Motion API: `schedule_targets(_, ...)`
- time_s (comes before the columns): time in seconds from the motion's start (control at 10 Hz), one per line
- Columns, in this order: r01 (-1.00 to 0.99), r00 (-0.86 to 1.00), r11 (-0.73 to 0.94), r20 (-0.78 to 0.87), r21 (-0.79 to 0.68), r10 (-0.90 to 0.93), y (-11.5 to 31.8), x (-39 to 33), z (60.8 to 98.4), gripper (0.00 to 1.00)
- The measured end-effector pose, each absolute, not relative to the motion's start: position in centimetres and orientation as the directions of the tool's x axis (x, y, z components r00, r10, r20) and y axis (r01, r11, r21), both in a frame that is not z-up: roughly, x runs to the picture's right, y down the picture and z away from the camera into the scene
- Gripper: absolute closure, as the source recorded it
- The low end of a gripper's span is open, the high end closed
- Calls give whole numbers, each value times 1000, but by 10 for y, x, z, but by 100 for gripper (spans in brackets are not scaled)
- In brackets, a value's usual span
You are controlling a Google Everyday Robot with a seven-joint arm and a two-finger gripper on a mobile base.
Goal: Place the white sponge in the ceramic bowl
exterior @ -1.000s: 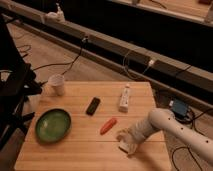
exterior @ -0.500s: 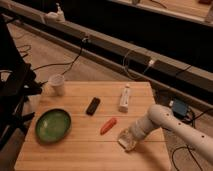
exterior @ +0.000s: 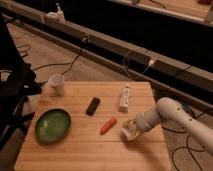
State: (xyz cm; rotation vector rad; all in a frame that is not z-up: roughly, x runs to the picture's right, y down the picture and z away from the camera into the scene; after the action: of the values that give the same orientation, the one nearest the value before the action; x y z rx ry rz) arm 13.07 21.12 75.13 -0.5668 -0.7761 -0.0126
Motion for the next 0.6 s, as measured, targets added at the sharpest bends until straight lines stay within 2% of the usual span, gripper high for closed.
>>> schedule_targets(0.3, 172, 628, 883, 740, -436, 243, 159, 88, 729, 100)
schedule_targets(0.6, 181, 456, 939, 871, -293, 184, 91, -5, 702, 100)
